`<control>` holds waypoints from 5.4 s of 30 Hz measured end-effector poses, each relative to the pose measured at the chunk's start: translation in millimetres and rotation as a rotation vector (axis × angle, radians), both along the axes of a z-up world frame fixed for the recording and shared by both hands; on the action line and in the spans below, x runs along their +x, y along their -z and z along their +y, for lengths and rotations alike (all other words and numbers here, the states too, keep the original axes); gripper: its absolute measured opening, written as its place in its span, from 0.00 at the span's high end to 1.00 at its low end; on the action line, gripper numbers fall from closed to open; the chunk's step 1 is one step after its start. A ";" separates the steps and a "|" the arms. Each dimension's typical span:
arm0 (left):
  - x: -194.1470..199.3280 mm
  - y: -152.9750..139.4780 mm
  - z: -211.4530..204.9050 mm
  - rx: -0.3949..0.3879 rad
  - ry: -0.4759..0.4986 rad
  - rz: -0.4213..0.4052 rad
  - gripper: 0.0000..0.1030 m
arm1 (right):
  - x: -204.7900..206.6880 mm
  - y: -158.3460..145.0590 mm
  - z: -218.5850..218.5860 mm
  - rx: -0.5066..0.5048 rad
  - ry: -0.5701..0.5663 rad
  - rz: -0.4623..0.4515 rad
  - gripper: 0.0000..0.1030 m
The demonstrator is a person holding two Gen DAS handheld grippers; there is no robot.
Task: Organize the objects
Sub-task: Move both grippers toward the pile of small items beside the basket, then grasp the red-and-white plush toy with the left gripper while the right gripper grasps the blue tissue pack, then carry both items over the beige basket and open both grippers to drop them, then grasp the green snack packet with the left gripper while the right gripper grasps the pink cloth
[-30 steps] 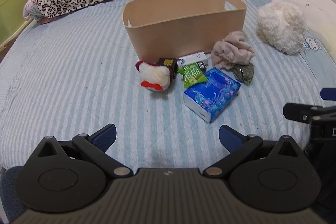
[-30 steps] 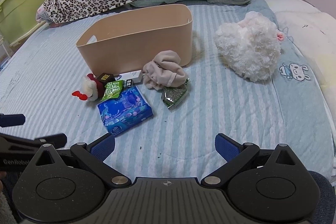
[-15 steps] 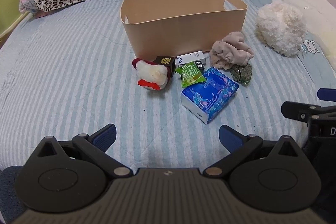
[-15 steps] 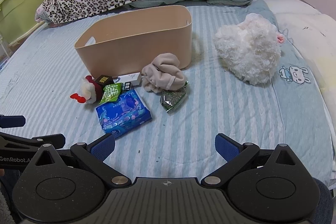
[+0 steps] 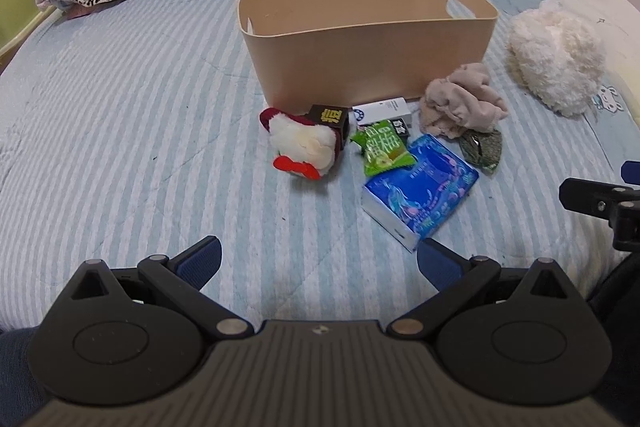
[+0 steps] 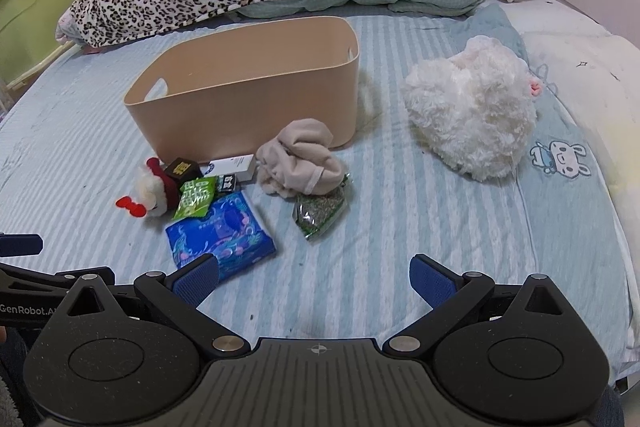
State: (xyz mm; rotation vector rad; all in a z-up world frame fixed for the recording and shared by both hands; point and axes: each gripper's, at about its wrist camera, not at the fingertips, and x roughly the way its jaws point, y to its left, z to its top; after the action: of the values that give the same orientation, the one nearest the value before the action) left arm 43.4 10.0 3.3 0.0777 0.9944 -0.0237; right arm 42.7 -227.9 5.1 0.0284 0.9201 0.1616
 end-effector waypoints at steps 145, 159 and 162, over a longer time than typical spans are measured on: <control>123.4 83.7 -8.1 -0.096 0.059 0.102 0.27 | 137.3 70.0 31.9 -0.051 -0.184 -0.022 0.24; 109.9 79.3 3.8 -0.117 0.081 0.080 0.80 | 119.4 56.7 20.0 0.010 -0.186 -0.006 0.82; 103.4 76.3 8.1 -0.128 0.078 0.069 0.83 | 114.2 47.5 13.9 0.020 -0.174 -0.024 0.83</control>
State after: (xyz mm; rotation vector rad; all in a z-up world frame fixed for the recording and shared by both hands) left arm 146.8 18.1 -73.0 -0.0015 1.0563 -0.1625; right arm 156.9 -214.0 -42.4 -0.0347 0.8971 0.3320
